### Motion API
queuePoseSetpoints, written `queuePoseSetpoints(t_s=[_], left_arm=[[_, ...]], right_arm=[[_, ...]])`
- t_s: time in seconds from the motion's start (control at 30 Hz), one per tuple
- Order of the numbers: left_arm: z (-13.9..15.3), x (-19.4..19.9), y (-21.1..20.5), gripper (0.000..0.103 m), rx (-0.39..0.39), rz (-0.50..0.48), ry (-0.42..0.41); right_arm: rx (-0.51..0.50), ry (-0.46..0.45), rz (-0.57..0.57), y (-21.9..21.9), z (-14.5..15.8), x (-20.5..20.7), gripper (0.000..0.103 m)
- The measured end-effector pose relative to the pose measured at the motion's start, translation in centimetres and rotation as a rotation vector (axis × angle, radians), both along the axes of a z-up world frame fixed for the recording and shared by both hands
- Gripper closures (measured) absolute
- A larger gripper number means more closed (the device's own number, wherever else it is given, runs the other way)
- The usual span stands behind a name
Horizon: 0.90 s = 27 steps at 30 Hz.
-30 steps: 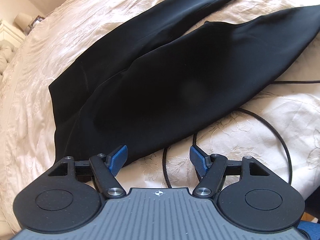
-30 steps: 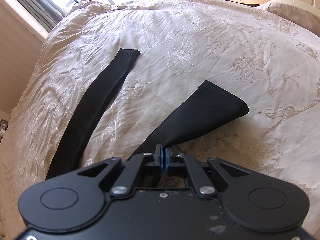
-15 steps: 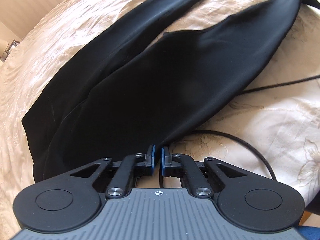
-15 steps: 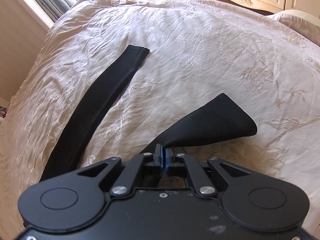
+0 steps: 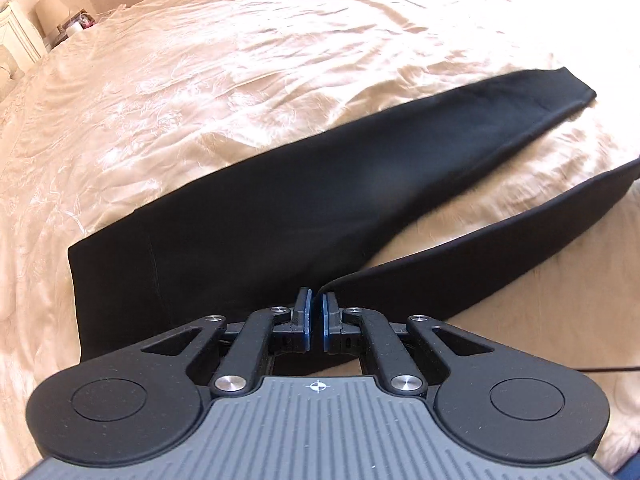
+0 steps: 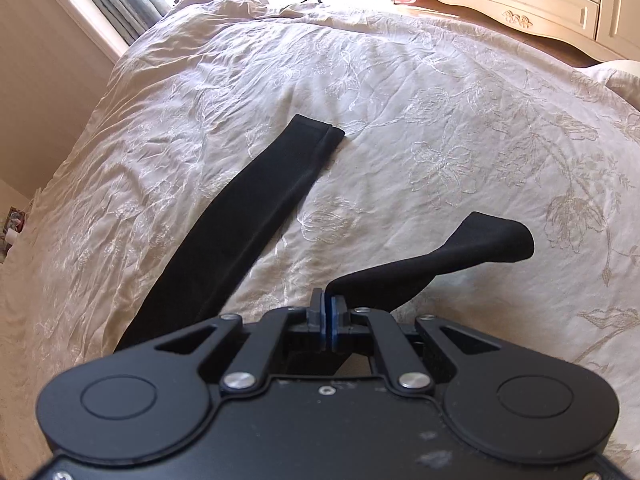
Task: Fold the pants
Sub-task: 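Lift and fold the held leg over the other leg with both grippers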
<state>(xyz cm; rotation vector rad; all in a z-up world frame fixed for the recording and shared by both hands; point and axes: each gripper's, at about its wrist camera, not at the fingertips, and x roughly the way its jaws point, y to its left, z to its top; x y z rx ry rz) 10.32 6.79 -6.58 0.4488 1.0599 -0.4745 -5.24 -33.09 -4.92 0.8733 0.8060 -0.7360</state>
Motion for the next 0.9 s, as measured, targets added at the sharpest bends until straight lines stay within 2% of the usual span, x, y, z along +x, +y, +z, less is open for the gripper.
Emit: queuePoseSetpoints(t_s=[0.2,0.5,0.7,0.9], left_arm=[[0.7,4.9,-1.6,0.098,-0.023,0.067,-0.004],[-0.9,12.4,-5.6,0.098,-0.004,0.127,-0.012],[-3.4,14.8,-6.2,0.098,0.015,0.178,0.032],[-4.7,15.2,-6.1,0.097,0.027,0.214,0.047]], right_arm=[[-0.01,-0.014,0.028,-2.4,-0.1,4.6,0.098],[-0.03,0.015,0.092,-5.7,-2.2,12.8,0.098],[-0.039,0.044,0.135,-6.9,-4.1,16.9,0.098],[-0.059,0.073,0.173,-7.6,-5.7,19.9,0.098]])
